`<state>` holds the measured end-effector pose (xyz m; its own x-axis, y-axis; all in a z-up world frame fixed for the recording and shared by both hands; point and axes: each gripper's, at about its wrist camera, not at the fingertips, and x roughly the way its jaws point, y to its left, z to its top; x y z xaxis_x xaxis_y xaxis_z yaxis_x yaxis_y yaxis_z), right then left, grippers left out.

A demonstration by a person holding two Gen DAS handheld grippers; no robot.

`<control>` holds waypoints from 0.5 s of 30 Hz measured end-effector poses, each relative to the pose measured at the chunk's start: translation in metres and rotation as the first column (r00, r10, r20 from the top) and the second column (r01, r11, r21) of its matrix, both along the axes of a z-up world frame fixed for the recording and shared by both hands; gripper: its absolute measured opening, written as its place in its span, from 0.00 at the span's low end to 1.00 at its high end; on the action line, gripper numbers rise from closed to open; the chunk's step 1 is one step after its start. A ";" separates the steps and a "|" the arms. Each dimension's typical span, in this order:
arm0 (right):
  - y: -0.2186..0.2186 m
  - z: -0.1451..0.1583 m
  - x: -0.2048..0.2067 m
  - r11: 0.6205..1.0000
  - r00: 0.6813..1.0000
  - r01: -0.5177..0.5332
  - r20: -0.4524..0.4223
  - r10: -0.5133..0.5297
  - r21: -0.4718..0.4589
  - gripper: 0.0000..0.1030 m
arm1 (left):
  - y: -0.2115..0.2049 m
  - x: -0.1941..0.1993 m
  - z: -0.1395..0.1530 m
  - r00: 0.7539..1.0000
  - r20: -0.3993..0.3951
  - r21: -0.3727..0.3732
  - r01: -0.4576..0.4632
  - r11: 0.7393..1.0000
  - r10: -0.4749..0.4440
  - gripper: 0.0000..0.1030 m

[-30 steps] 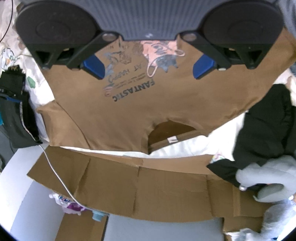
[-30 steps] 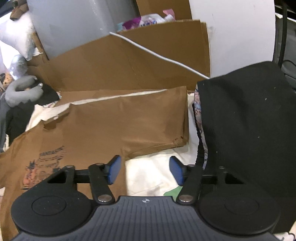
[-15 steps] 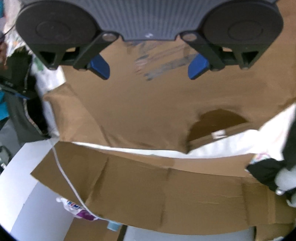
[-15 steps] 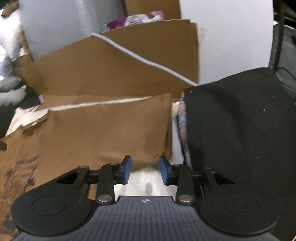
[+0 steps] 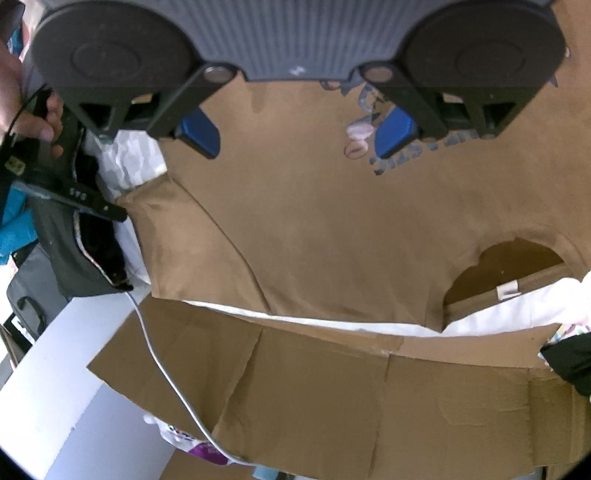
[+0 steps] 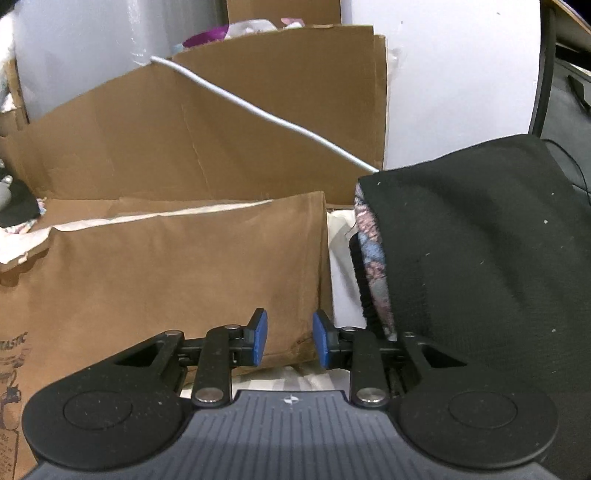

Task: Fold clothes
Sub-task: 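Move the open right gripper down to the T-shirt side edge by the black sweatshirt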

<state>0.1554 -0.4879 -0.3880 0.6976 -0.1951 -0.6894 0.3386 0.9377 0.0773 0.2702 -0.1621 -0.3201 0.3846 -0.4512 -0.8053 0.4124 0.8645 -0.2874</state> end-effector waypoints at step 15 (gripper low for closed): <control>0.009 -0.026 0.026 0.992 0.991 0.049 -0.122 -0.063 -0.112 0.25 | 0.007 0.005 -0.019 0.995 -0.089 -0.086 -0.050 0.995 0.042 0.90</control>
